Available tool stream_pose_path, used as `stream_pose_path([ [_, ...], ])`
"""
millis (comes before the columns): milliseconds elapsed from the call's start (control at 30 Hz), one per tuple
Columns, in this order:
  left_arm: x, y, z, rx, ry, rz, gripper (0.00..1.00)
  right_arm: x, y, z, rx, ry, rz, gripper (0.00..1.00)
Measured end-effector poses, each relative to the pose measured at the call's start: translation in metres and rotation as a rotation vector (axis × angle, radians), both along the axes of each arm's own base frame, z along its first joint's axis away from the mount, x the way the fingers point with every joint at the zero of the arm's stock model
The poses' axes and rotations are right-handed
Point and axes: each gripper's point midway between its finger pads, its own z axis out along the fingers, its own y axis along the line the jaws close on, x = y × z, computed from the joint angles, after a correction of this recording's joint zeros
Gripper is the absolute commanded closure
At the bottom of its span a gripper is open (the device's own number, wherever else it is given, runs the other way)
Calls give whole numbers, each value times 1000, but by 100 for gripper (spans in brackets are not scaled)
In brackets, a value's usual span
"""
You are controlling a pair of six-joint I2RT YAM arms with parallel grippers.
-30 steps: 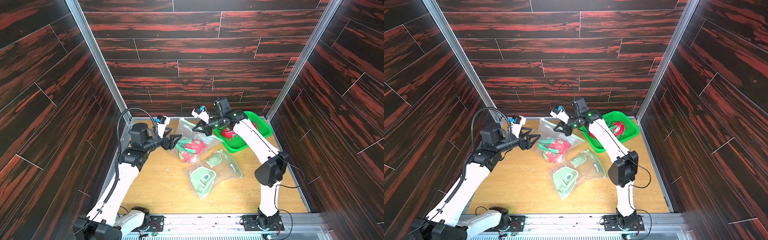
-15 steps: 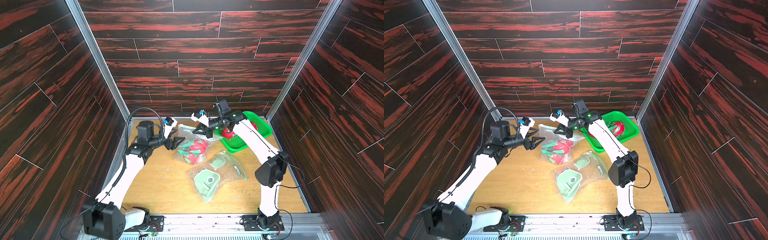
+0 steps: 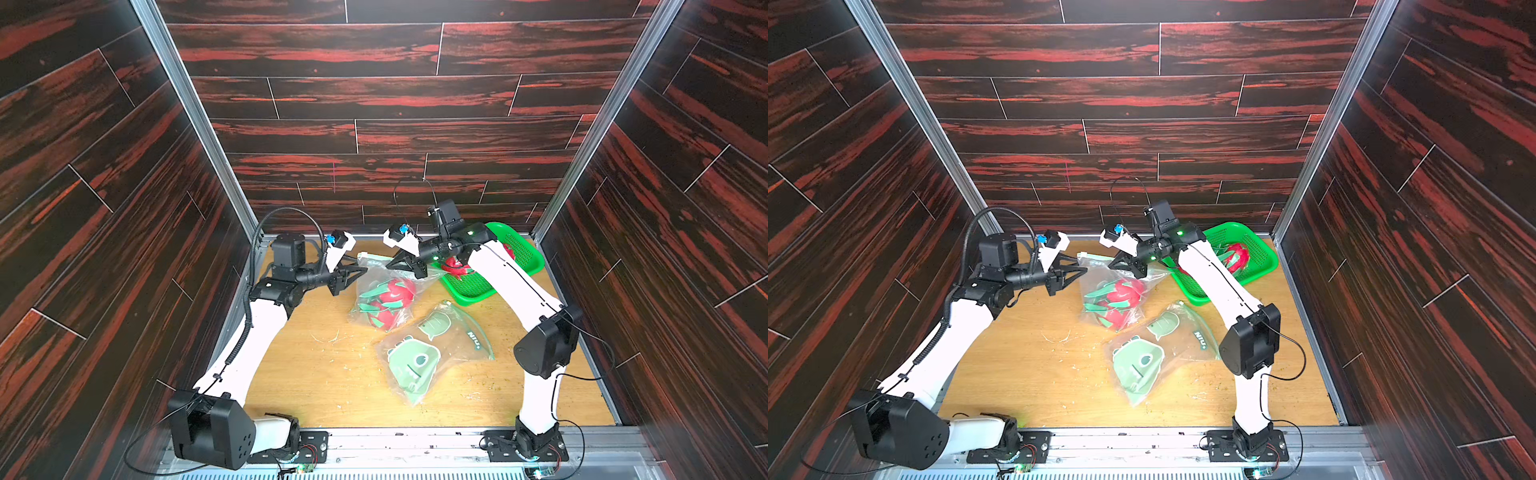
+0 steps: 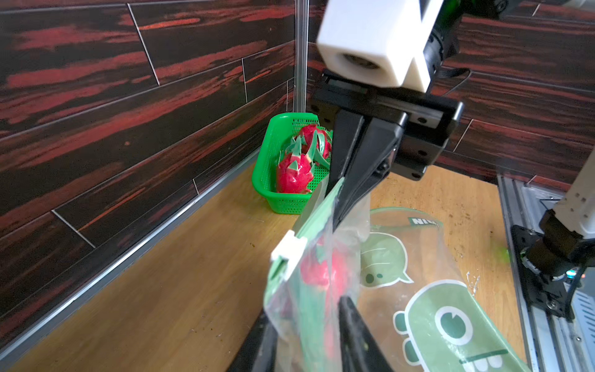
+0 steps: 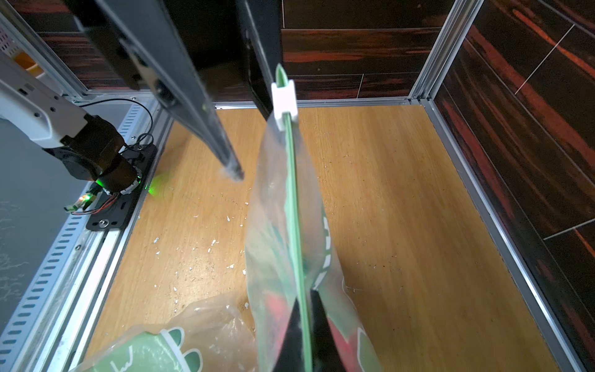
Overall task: Open the zip-top bag and take out the dragon fruit
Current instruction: Pick up the zipper food storage bag at the center of the board.
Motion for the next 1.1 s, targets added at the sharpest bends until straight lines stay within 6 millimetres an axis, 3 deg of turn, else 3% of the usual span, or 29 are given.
stream_pose_path([
  [667,3,-8,6,-23,1,-79,62,-6,-2,0,2,4,10,100],
  [867,2,-9,9,-30,-7,-99,98,-9,-3,3,5,-1,13,98],
  [1000,2,-11,9,-29,-3,-118,100,-9,-4,2,4,6,10,86],
  [1100,0,-11,6,-29,10,-131,100,-10,-1,13,33,-1,14,74],
])
